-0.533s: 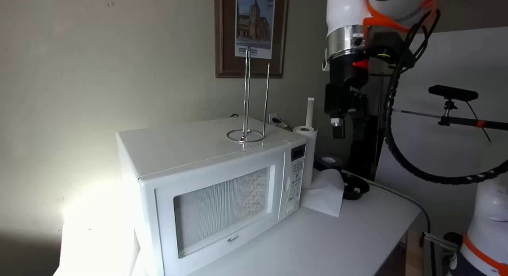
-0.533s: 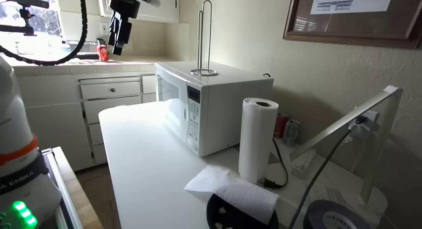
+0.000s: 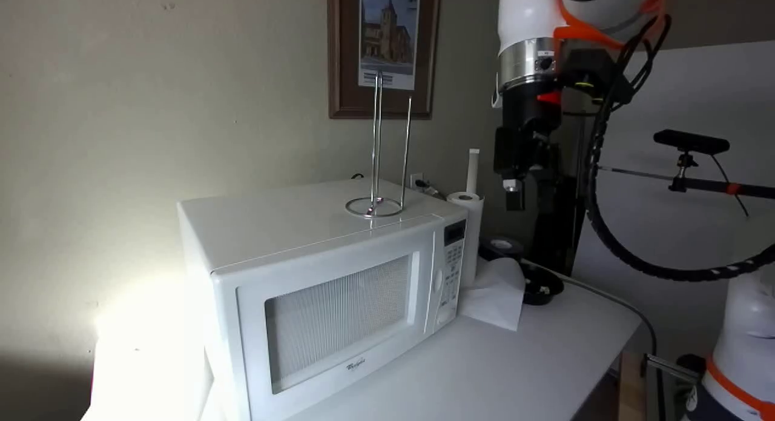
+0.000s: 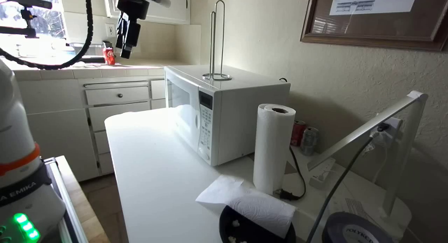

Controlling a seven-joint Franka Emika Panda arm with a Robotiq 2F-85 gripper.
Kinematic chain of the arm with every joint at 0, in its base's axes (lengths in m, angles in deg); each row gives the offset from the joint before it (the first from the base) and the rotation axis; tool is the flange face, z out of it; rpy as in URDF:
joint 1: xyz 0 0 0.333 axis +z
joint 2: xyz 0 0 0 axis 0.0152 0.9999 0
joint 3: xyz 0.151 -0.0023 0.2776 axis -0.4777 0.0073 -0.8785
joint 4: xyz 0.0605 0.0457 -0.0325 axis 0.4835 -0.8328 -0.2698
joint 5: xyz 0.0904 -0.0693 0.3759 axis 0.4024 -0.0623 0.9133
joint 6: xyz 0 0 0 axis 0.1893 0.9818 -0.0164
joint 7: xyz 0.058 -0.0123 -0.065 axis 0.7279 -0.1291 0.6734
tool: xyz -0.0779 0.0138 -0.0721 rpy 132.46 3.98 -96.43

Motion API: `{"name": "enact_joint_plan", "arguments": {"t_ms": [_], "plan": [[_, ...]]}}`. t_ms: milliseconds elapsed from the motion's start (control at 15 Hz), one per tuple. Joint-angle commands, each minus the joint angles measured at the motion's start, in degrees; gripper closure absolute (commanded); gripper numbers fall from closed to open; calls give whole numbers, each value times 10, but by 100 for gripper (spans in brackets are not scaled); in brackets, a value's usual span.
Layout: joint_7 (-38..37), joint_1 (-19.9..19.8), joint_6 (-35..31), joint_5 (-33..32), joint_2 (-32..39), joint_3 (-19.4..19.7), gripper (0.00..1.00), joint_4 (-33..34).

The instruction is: Put the paper towel roll on the paper towel holder

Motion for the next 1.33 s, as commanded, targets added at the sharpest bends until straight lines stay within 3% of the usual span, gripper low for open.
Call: {"name": "enact_joint_plan", "arguments": {"t_ms": [0, 467, 800, 1267], "plan": [[-11, -43, -47, -20, 17, -10, 0, 15], [-38, -136, -193, -95, 96, 32, 0, 78], [2, -150, -305, -124, 169, 67, 0, 116], [14, -181, -310, -178, 225, 117, 0, 174]]}}
